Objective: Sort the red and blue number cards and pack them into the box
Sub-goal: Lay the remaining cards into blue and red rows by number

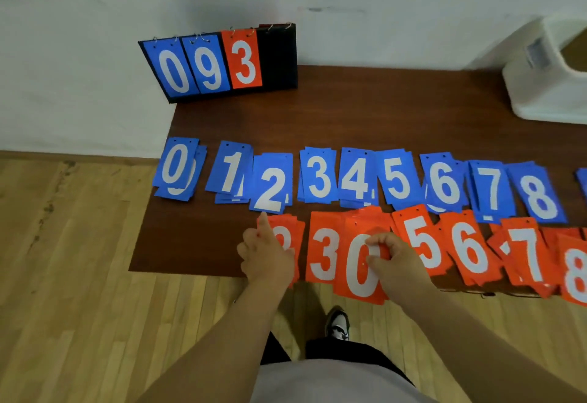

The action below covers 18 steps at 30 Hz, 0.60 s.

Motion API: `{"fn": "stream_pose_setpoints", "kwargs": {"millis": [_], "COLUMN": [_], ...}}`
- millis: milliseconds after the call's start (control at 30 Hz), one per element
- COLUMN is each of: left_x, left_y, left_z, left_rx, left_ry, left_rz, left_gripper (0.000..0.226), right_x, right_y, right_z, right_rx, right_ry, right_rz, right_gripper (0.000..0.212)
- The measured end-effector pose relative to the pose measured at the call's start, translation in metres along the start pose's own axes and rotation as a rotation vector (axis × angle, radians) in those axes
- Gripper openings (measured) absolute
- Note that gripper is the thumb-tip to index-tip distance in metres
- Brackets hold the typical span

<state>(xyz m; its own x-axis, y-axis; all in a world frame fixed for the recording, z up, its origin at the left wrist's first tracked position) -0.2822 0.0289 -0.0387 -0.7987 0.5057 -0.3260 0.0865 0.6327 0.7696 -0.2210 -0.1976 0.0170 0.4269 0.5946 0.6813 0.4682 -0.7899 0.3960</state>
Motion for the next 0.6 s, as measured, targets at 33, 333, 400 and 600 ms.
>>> {"fn": "stream_pose_setpoints", "kwargs": {"millis": [33,333,400,600], "left_x": [0.0,-0.004,0.003,0.018], "left_y": [-0.001,0.003,0.004,0.032], "left_z": [0.001,-0.012,-0.014,-0.021], "left_rx": [-0.002,0.001,-0.005,-0.012], "left_ry": [0.028,0.066,0.059,0.027], "left_rz": [-0.022,-0.264,-0.339,-0.697], "left_gripper": [0.105,0.097,0.085,0.046], "right_x": [-0.002,0.001,0.005,0.025], "right_y": [0.005,0.018,0.017,0.007], "right_z": [0.001,0.011,0.012,0.011], "right_rx": [0.02,0.101,0.11,0.177], "right_ry": [0.006,0.053,0.049,0.0], "right_rz": [-0.019,-0.083,-0.062,0.213], "right_gripper": [0.023,0.024,0.024,0.023]}}
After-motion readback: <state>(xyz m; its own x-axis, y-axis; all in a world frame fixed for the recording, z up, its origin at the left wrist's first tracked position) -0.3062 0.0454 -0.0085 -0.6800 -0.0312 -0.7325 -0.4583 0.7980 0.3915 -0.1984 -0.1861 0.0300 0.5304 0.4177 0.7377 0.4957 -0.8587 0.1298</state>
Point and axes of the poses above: each hand's wrist, its own z-axis towards the middle knuckle, its own y-axis out of the back of the hand, x = y × z, the point moved 2 cm from there along z, towards the middle knuckle, and after that the axes turned 5 degrees about x, right-handed, at the moved point
